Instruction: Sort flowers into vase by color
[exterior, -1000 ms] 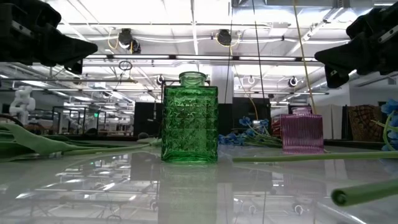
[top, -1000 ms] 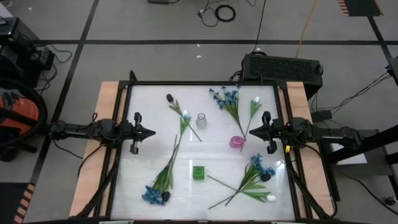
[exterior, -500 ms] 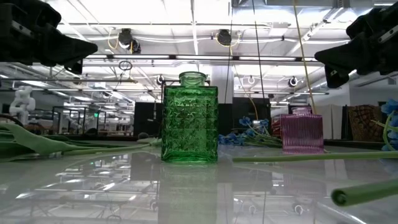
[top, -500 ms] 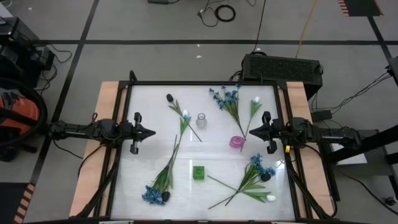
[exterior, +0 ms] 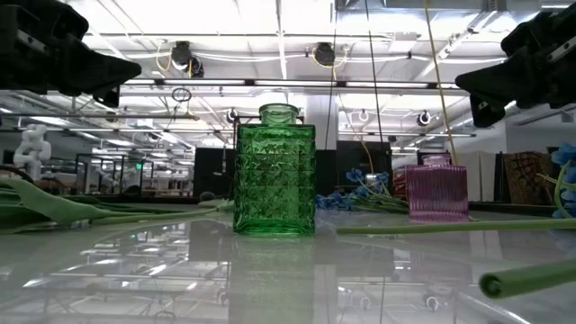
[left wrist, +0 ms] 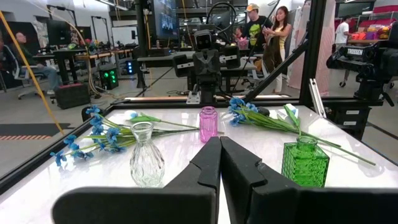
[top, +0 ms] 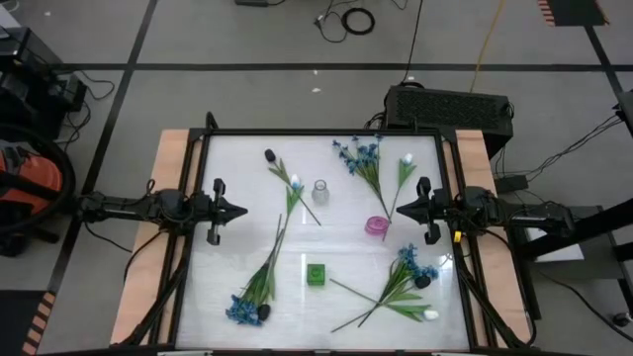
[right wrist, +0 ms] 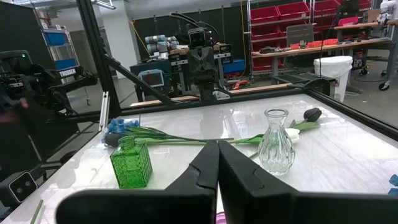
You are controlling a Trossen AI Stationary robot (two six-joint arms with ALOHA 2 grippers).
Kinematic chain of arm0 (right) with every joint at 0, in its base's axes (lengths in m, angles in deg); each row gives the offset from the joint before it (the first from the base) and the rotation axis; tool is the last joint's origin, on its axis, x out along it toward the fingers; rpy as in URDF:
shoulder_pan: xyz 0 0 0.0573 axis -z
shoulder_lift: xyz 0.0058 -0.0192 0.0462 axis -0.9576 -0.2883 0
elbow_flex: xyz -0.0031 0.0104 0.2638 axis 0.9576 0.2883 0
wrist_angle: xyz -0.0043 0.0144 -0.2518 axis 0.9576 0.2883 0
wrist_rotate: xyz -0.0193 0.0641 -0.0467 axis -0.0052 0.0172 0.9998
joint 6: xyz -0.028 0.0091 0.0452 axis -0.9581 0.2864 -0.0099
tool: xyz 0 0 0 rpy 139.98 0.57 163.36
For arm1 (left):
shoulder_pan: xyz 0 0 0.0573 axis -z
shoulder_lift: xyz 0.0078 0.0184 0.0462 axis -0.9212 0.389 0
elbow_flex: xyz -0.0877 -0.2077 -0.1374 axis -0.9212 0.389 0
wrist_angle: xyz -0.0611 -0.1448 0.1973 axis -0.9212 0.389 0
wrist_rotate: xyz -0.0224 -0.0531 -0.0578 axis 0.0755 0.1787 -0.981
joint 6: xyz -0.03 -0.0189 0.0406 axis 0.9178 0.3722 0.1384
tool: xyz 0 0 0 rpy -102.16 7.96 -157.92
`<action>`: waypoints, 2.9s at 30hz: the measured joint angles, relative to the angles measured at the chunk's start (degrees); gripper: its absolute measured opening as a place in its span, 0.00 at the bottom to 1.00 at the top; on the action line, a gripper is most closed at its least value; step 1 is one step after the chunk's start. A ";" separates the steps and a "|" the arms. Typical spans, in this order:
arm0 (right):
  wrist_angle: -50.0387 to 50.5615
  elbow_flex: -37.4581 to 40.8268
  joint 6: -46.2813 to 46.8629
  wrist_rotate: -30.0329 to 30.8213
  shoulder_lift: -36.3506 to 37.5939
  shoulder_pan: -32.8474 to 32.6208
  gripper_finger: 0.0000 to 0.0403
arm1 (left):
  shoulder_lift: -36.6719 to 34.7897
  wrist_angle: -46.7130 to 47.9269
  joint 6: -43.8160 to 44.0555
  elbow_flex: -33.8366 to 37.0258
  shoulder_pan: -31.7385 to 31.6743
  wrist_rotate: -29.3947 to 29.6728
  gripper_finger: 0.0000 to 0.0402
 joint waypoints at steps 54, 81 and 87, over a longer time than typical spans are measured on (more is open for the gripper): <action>25.06 -55.12 -4.01 7.38 -29.97 0.11 0.00 | 0.02 -0.53 -2.75 0.02 0.01 0.73 0.03; 6.28 -29.92 7.09 7.55 -48.24 -0.33 0.00 | 15.50 -2.53 5.70 -15.28 0.02 8.04 0.03; 6.36 -29.92 6.61 7.55 -49.11 -0.32 0.00 | 30.59 8.28 5.75 -33.45 0.02 8.03 0.03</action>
